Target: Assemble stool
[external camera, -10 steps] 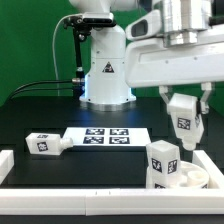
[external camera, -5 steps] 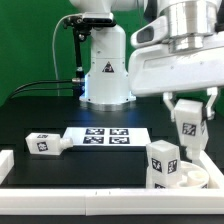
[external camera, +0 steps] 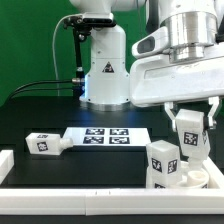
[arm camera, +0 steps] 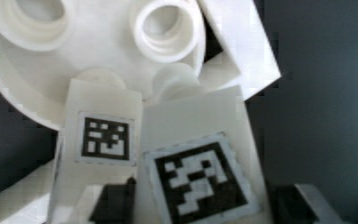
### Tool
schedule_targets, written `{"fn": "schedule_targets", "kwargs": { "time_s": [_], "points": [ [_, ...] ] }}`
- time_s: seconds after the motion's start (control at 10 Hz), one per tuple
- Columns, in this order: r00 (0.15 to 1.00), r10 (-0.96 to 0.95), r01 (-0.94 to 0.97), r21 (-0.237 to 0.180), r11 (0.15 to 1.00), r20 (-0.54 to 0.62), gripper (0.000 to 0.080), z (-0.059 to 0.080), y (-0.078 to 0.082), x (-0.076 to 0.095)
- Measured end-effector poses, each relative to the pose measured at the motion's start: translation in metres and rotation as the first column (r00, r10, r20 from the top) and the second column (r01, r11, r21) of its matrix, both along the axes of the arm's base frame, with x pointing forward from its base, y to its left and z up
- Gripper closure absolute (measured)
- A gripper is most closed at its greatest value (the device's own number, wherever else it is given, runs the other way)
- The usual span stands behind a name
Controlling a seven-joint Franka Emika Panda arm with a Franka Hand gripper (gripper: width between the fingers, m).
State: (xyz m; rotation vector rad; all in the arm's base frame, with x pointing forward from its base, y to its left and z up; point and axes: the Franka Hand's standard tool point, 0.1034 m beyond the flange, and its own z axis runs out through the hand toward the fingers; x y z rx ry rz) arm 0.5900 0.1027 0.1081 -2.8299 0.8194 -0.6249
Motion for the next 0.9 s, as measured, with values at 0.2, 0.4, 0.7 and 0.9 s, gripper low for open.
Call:
{"fn": "schedule_targets", "kwargs": {
  "time_s": [0.2, 0.4, 0.7, 0.9],
  "points": [
    [1.000, 0.001, -0.001, -0.004, 1.000, -0.001, 0.0476, -0.009, 0.004, -0.003],
    [1.000, 0.008, -0.008, -0.006, 1.000, -0.008, 0.0476, -0.013, 0.008, -0.006],
    [1.000, 0.009, -0.009, -0.006, 1.000, -0.019, 0.0476, -0.020, 0.014, -0.011],
    [1.000, 0.014, -0.014, -0.009, 1.000, -0.026, 0.0476, -0.024, 0.015, -0.013]
  ]
}}
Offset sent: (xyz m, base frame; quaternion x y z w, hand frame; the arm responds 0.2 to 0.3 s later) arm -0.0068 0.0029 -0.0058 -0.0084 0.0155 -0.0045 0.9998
